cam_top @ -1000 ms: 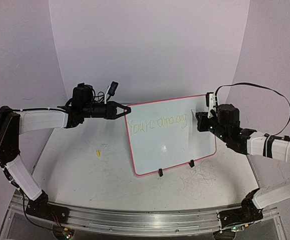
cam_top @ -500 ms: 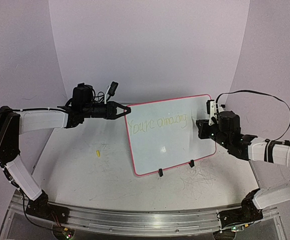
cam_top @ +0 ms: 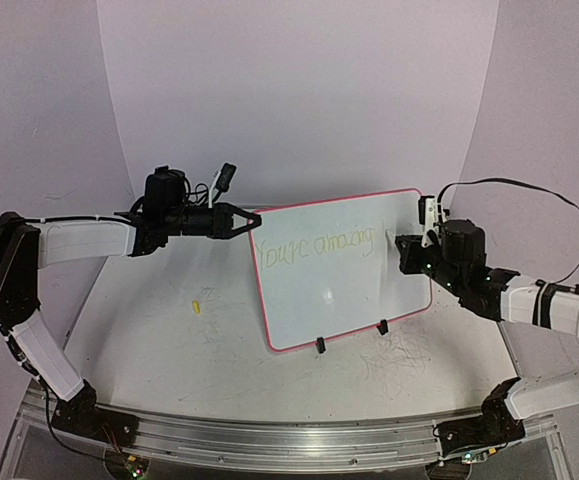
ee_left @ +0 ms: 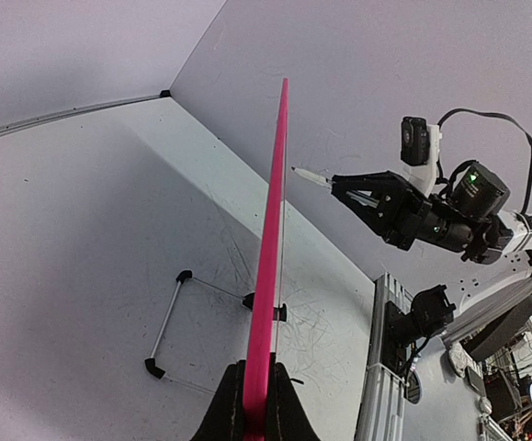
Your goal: Write a sentence on the whiteboard
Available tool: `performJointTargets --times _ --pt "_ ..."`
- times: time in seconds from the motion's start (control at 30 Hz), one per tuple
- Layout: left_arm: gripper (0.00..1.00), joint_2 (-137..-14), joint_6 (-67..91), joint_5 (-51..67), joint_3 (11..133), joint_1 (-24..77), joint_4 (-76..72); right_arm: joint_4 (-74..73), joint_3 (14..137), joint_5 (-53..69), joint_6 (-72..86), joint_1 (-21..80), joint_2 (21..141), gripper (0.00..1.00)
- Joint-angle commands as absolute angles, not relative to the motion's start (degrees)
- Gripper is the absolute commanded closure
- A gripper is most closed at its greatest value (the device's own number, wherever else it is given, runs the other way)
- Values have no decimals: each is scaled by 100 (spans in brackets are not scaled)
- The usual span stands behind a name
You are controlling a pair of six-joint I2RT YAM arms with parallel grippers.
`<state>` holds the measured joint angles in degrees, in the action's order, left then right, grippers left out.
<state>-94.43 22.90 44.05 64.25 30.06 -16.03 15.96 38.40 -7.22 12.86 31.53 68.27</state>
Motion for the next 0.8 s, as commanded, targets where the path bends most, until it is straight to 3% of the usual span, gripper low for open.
performJointTargets --times 0.0,0.77 --pt "100 -9441 2096 4048 6423 2955 -1304 1921 4185 -461 1215 3131 6803 100" --pt "100 -9501 2083 4140 6434 2971 -1301 1605 4245 -1328 1488 3131 7224 100"
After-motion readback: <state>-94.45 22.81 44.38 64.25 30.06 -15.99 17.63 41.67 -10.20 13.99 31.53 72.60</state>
